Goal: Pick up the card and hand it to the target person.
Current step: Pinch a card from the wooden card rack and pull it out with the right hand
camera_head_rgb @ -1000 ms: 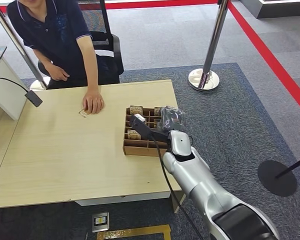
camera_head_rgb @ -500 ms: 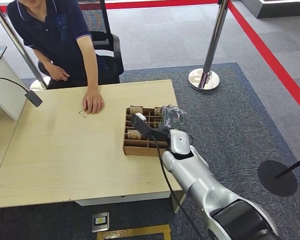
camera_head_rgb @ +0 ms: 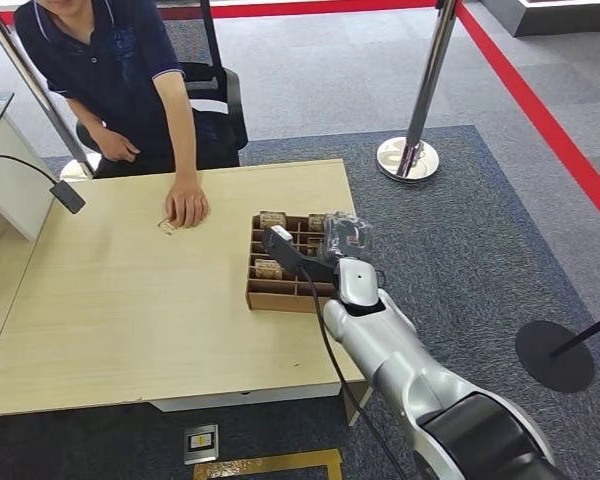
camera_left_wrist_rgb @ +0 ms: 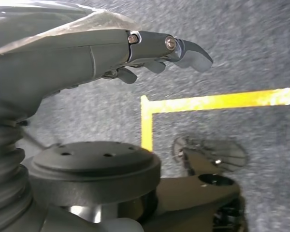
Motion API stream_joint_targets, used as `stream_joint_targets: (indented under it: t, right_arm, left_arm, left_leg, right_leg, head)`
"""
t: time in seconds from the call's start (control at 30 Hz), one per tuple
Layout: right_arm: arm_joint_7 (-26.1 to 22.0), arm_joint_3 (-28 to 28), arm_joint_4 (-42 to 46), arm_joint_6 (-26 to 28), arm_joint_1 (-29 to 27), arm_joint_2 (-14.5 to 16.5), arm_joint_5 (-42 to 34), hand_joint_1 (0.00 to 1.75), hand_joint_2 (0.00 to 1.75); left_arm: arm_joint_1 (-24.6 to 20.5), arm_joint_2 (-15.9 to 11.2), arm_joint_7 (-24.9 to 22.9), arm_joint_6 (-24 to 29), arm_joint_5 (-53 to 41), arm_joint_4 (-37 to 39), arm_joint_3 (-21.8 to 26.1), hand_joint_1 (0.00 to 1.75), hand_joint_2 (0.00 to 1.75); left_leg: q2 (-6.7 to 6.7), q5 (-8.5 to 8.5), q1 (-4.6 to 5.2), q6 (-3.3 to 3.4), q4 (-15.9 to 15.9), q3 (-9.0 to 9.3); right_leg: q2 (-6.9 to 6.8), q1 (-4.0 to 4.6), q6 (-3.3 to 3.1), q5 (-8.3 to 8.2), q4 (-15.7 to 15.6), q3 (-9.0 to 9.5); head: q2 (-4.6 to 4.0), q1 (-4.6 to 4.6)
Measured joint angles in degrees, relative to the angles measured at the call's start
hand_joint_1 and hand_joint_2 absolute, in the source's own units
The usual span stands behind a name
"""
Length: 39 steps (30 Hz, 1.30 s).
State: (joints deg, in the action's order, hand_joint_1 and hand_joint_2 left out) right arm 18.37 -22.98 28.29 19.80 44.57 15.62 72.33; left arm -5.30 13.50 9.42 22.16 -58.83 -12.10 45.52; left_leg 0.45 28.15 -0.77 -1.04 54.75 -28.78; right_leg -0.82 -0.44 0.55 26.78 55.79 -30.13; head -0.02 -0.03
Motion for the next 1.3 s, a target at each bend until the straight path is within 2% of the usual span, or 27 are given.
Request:
stream_joint_targets:
  t: [0.1,0.33,0.6,0.87,1.13,1.3]
  right_arm:
    - [-0.5,0.4,-0.7,0.1,0.2,0.3,-0.1,0.78,1.75]
    - [-1.1,0.8,-1.8,0.3,0.4,0.5,-0.2,0.77,1.75]
    - [-0.8,1.2,-2.9,0.2,0.5,0.8,0.0,0.79,1.75]
    - [1.5,1.2,-3.9,0.7,0.5,0.8,3.3,0.82,1.75]
    - [1.3,1.2,-4.5,0.7,0.7,1.0,3.7,0.86,1.75]
    - [0.9,1.2,-4.7,0.8,0.7,1.1,3.3,0.77,1.75]
  left_arm:
    - [-1.1,0.1,-2.1,-0.3,-0.3,0.0,-0.1,0.0,1.75]
    - [-1.9,0.2,-2.3,-0.6,0.2,0.0,-0.1,0.0,1.75]
    - [-0.2,0.2,2.9,0.0,0.5,0.0,-0.1,0.0,1.75]
    - [0.4,0.2,3.1,0.2,0.1,0.0,-0.2,0.0,1.75]
    - [0.5,0.2,3.2,0.7,0.3,0.0,-0.1,0.0,1.75]
    - [0.6,0.2,3.5,1.0,0.7,0.1,-0.1,0.0,1.75]
  left_leg:
    - [0.0,-0.01,0.0,0.0,0.0,0.0]
    - [0.01,-0.01,0.0,0.0,0.0,-0.01]
    - [0.01,-0.01,0.0,-0.01,0.0,-0.03]
    - [0.01,-0.01,0.0,0.0,0.0,-0.04]
    - [0.01,-0.01,0.0,0.0,0.0,-0.03]
    - [0.01,-0.01,0.0,0.0,0.0,-0.02]
  right_leg:
    - [0.0,0.0,-0.03,-0.02,0.0,0.0]
    - [0.0,0.0,-0.05,-0.04,0.0,-0.01]
    - [0.0,0.0,-0.05,-0.03,0.0,-0.04]
    - [0.0,0.0,-0.05,-0.04,0.0,-0.03]
    - [0.0,0.0,-0.05,-0.04,0.0,-0.03]
    - [0.0,0.01,-0.06,-0.04,0.0,-0.03]
  head:
    - [0.0,0.0]
    - [0.0,0.0]
    - [0.0,-0.01]
    - [0.0,0.0]
    - [0.0,-0.01]
    - [0.0,0.0]
